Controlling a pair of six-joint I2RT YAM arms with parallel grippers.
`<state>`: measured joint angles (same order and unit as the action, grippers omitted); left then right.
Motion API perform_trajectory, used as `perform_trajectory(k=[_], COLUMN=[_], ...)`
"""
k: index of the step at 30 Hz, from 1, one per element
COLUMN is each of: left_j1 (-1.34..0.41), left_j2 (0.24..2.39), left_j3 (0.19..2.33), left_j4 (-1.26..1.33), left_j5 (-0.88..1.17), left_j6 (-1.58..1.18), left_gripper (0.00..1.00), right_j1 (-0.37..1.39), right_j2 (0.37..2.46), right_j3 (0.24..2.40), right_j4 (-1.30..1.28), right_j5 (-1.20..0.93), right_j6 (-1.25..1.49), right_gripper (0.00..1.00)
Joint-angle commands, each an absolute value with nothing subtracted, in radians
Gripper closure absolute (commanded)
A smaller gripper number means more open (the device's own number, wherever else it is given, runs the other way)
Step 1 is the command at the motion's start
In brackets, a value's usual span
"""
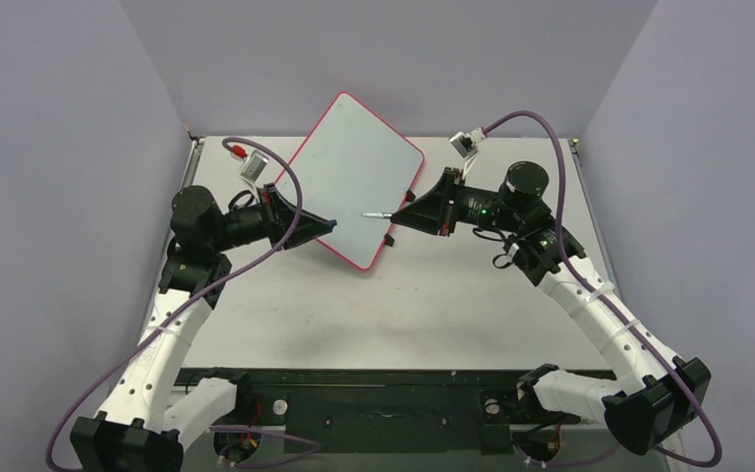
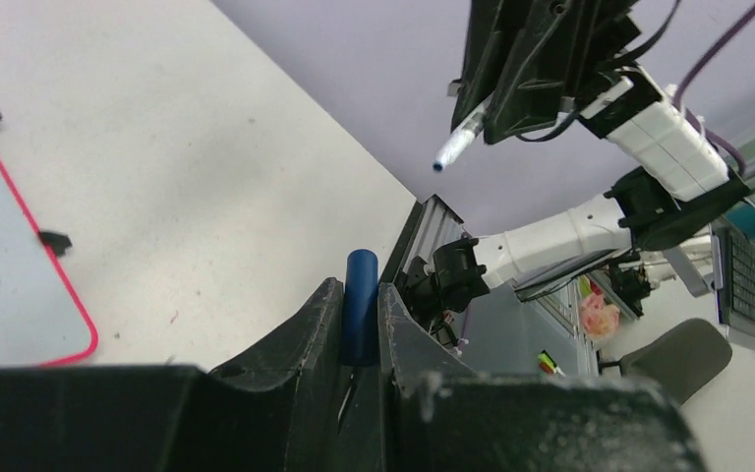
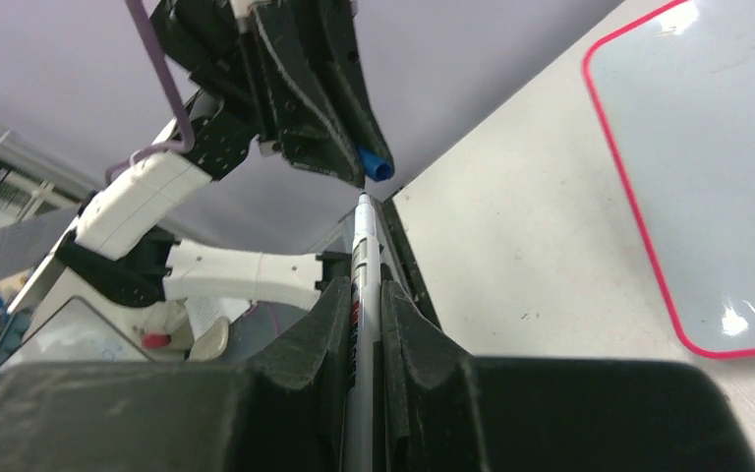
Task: Write a sentence on the whiteboard
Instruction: Open the whiteboard marker at the center of the board, then place the pen cap at the center of the board.
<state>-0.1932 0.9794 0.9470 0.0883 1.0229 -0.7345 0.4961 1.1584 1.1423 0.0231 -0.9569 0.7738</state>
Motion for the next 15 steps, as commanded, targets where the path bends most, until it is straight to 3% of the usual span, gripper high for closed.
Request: perform_trajectory(k=[1,9,15], left_j1=[-0.187,-0.259,-0.581], left_j2=[0.911,0.819,0.845], left_j3=[0.906,0.746,0.760], left_j4=[-0.076,-0.254,-0.361], left_j5=[0.898,0.618,0.193], left_j6=[-0.605,-0.499,-0.440], left_gripper=[1.00,1.00,1.00], right_j1=[0.469,0.461,0.459], right_j2=[1.129,1.120,1.131], right_j3=[1.165,1.169,1.160], right_j4=[-0.108,-0.282,-0.284], right_j5=[-0.793,-0.532,-0.472], right_j6=[0.675,0.575,0.572], right_gripper=[1.00,1.00,1.00])
